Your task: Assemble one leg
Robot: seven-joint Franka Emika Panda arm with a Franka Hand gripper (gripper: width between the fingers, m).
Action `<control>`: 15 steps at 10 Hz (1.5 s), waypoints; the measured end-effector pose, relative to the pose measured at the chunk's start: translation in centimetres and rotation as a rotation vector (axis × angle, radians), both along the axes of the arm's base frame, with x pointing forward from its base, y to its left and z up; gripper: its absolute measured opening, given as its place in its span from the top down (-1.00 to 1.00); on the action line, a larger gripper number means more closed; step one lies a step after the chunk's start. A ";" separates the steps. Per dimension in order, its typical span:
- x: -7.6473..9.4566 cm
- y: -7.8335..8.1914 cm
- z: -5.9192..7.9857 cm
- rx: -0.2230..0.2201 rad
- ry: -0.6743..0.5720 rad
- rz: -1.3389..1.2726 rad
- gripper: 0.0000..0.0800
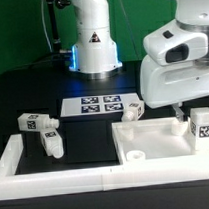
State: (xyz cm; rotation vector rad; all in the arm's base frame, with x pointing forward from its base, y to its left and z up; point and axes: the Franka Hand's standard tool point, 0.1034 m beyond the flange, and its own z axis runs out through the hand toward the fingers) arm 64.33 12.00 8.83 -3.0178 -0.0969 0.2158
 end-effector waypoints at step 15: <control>-1.3 -0.3 -0.9 -0.044 -0.048 -0.326 0.25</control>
Offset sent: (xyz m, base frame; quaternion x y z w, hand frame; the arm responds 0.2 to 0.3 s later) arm 0.0000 0.0000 0.0000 0.0000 0.0000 0.0000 1.0000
